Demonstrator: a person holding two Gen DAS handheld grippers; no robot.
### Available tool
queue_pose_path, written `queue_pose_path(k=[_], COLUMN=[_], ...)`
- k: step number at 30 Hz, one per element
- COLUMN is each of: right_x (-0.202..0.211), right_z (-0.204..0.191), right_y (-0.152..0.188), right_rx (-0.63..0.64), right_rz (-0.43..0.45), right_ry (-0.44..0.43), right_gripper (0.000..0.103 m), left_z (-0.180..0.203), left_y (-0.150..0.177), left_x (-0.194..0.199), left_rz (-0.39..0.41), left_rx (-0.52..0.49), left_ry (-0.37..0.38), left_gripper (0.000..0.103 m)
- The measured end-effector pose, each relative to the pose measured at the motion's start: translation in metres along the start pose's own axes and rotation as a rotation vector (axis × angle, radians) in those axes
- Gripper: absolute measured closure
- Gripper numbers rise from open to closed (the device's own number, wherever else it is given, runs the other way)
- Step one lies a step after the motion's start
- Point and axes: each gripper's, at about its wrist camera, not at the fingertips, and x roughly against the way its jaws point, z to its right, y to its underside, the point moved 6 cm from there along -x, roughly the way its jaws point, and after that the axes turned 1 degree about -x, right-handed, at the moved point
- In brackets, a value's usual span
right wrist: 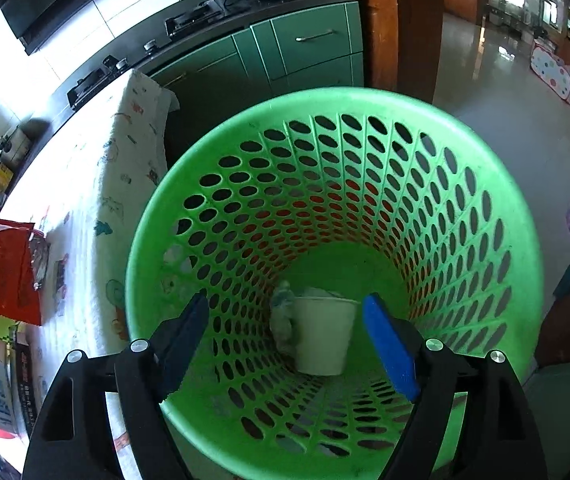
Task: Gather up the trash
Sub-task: 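Lower the white cup into the green basket and open the right gripper, then grasp the red snack bag with the right gripper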
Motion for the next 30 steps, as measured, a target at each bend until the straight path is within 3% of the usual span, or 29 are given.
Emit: queue_pose_path(k=[8, 14, 30], right_x=[0.054, 0.083, 0.057], right_z=[-0.036, -0.094, -0.229], right_y=[0.004, 0.006, -0.001], right_rx=[0.061, 0.143, 0.257], right_rz=[0.081, 0.119, 0.026], right_ry=[-0.031, -0.111, -0.318], right_gripper=[0.025, 0.025, 0.025], left_z=[-0.058, -0.080, -0.104], left_y=[0.029, 0.057, 0.094], left_x=[0.017, 0.019, 0.025], left_rz=[-0.006, -0.028, -0.063], left_rx=[0.088, 0.133, 0.176], left_ry=[-0.038, -0.034, -0.014], left_gripper=[0.031, 0.031, 0.031])
